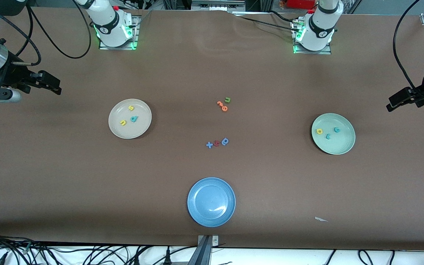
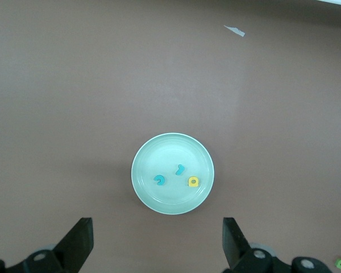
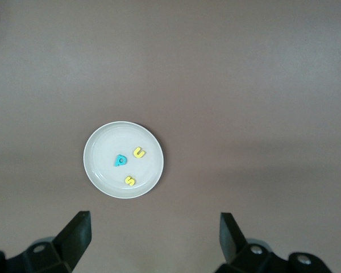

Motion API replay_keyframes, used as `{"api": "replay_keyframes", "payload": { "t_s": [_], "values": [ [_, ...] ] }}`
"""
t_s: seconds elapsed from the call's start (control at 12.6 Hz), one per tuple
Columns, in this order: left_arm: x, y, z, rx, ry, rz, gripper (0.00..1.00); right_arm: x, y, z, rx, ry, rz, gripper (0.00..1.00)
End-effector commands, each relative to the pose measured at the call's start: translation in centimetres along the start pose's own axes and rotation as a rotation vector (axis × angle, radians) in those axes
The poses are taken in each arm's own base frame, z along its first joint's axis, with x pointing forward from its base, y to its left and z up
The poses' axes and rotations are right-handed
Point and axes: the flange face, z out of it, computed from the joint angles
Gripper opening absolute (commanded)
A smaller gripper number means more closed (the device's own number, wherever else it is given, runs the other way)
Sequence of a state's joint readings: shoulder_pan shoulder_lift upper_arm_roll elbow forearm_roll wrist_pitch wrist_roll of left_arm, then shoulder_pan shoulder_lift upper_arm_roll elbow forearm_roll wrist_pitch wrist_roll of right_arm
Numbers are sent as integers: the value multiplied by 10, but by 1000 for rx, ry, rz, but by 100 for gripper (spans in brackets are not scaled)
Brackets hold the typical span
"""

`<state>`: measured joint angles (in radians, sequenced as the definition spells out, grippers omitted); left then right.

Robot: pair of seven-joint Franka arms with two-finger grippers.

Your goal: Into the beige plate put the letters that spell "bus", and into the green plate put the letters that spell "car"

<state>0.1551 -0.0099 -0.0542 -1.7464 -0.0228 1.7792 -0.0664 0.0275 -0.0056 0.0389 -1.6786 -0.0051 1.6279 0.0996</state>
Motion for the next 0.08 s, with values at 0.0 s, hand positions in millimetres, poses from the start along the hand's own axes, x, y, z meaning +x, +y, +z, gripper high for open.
{"api": "replay_keyframes", "payload": {
  "t_s": [0.0],
  "values": [
    [3,0,-6,-13,9,45,100,-2,1,-6,-13,5,-15,100]
  ]
}}
